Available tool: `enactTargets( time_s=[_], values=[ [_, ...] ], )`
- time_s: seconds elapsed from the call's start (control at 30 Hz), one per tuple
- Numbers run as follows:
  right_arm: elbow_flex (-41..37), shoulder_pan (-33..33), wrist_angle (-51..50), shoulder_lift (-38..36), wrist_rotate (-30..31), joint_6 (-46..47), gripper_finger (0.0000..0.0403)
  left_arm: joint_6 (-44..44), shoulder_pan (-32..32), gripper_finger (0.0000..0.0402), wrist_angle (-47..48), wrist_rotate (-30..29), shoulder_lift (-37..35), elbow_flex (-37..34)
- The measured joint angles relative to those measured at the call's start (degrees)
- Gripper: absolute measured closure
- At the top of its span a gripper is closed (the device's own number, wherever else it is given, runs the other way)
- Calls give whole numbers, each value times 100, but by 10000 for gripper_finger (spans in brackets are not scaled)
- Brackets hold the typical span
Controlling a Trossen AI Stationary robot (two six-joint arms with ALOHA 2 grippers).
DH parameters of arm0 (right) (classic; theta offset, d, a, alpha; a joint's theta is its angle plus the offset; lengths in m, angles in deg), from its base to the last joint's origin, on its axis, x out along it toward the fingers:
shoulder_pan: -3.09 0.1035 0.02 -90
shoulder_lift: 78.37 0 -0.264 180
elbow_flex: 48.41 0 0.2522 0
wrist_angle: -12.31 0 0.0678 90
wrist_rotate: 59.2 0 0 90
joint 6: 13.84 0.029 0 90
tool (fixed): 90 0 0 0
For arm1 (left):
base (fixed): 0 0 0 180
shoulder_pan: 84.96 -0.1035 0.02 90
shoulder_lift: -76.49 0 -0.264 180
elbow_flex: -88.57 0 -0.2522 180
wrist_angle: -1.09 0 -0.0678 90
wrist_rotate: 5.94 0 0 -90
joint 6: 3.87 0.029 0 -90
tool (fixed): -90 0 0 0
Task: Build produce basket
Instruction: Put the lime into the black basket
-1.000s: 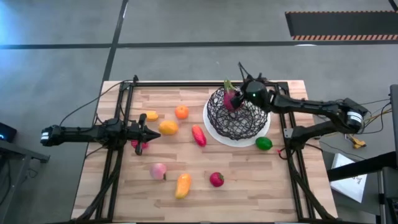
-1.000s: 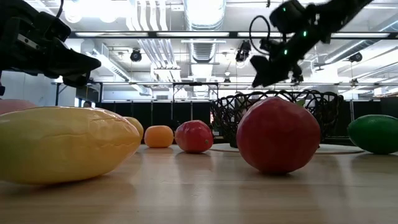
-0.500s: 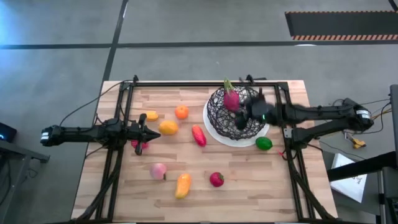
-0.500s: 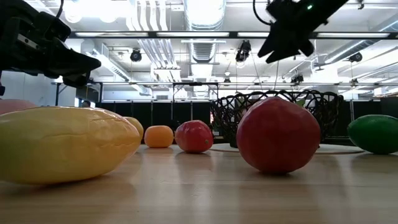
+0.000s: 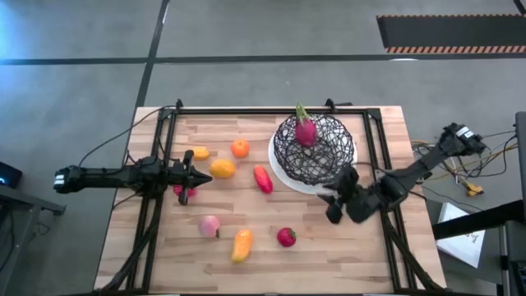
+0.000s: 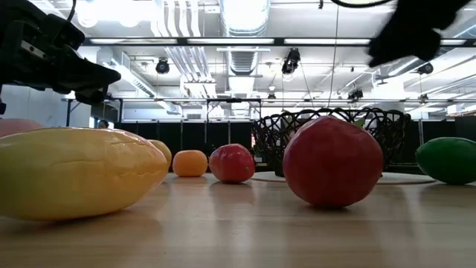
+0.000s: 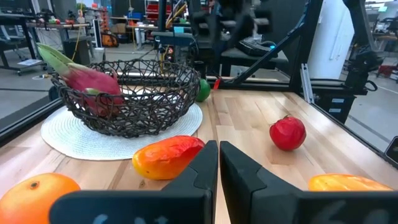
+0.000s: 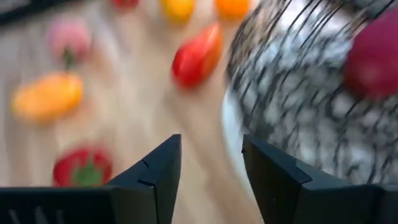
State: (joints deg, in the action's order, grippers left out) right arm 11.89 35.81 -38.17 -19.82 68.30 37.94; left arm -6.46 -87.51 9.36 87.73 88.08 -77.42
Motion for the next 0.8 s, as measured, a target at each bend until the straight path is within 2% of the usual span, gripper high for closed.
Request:
enactTargets(
  time_s=[0.13, 0.27, 0.43, 0.57, 0.7, 0.8],
  values=[
    [-2, 374, -656, 201, -840, 280, 259, 0, 0, 401, -1, 0, 0, 0],
    [-4, 414, -1204, 408, -1971, 476, 277, 0, 0, 401, -2, 0, 0, 0],
    [-7, 400, -2259, 498, -2463, 1172, 272, 0, 0, 401, -3, -1, 9, 0],
    [-7, 365, -2788, 464, -2602, 1201, 232, 0, 0, 401, -1, 1, 17, 0],
    [-13, 102, -3200, 451, -2595, 1104, 167, 0, 0, 401, 1, -1, 19, 0],
    [-41, -269, -3207, 459, -2596, 673, 114, 0, 0, 401, 1, 1, 28, 0]
  ],
)
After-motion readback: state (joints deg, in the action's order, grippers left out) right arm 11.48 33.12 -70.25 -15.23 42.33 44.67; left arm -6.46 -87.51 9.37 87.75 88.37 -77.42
